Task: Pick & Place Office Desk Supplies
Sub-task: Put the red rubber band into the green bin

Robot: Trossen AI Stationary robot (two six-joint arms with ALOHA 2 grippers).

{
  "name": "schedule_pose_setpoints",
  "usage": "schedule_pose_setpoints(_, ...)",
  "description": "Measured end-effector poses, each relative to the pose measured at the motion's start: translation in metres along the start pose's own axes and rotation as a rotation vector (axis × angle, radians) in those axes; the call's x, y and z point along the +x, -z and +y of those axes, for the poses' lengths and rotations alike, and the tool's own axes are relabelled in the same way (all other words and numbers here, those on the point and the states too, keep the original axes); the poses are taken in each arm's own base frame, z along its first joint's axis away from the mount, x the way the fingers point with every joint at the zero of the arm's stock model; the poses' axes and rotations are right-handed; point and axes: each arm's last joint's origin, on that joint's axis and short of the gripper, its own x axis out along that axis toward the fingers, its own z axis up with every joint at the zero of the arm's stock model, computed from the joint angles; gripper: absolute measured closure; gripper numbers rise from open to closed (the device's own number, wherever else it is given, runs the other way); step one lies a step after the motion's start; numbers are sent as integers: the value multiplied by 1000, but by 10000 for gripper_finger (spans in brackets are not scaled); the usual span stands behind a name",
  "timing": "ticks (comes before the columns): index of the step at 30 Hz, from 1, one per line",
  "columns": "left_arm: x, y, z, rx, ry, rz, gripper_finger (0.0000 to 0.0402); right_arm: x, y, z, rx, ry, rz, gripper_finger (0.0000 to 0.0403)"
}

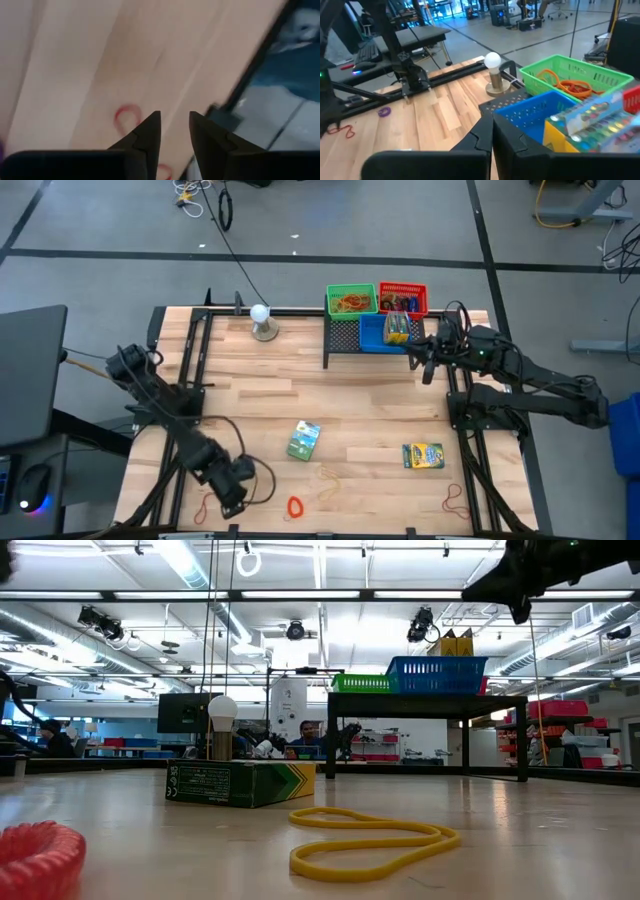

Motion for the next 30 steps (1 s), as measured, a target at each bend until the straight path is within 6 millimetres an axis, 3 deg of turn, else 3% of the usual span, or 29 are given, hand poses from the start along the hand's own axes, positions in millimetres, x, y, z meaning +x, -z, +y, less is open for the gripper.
schedule_pose_setpoints(5, 11, 23, 5, -40, -78, 36, 292, 0, -2, 3, -4, -25, -22, 394)
schedule_pose_setpoints(15, 23, 51, 7, 73, -156, 78, 292, 0, -2, 3, 22, -26, -20, 394)
schedule_pose_setpoints(24, 53, 53, 9, 124, -235, 61, 292, 0, -2, 3, 31, -22, -21, 394)
schedule_pose_setpoints(30, 60, 53, 9, 114, -249, 62, 311, 0, -2, 3, 44, -21, -21, 394)
